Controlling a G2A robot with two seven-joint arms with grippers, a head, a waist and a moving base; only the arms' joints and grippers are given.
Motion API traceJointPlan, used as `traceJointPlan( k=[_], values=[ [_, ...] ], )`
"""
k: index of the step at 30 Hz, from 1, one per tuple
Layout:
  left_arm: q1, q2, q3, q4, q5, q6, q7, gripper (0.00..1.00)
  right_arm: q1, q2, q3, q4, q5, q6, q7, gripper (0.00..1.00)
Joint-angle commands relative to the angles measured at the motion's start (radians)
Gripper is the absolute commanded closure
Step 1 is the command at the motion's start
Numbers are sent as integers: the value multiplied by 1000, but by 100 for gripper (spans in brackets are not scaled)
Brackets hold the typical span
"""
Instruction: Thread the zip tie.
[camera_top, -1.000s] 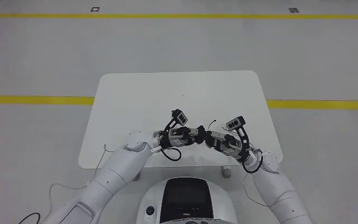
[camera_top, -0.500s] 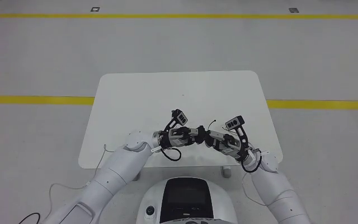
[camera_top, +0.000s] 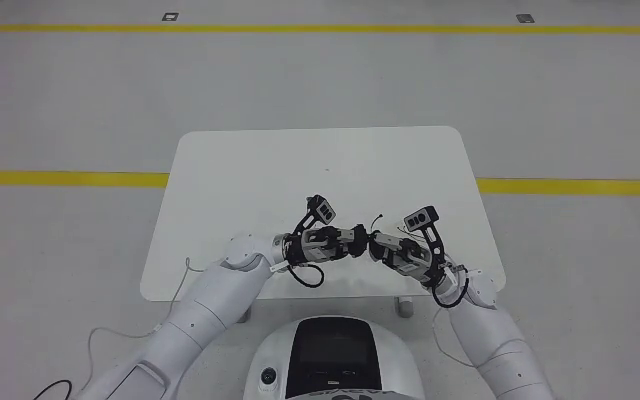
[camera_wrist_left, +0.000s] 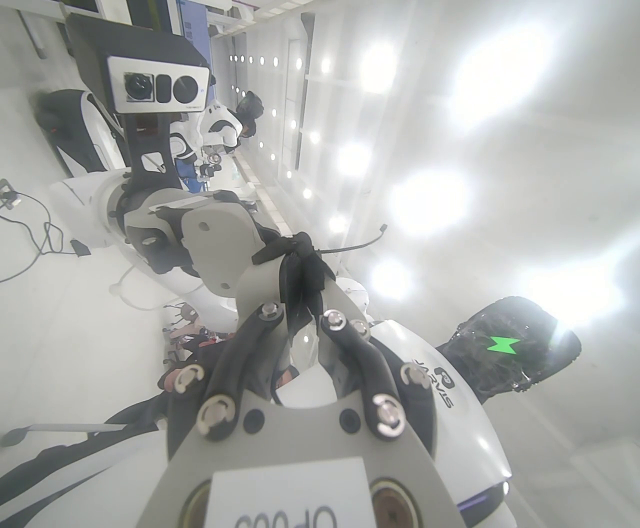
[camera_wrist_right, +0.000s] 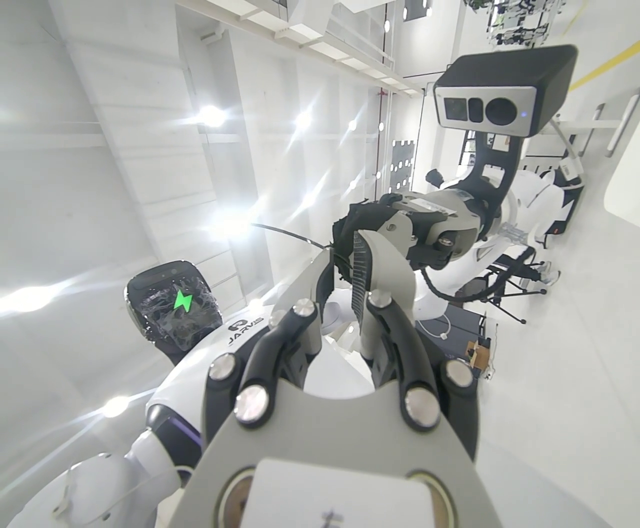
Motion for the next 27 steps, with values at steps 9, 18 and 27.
traceJointPlan(
  k=[9, 18, 27],
  values=[
    [0, 0, 0, 0, 0, 0, 0, 100, -2, -5, 7, 2, -10, 0, 0, 95],
    [0, 0, 0, 0, 0, 0, 0, 100, -2, -7, 10, 8, -11, 0, 3, 100],
    [0, 0, 0, 0, 0, 0, 0, 100, 2, -6, 13, 21, -13, 0, 11, 100]
  ],
)
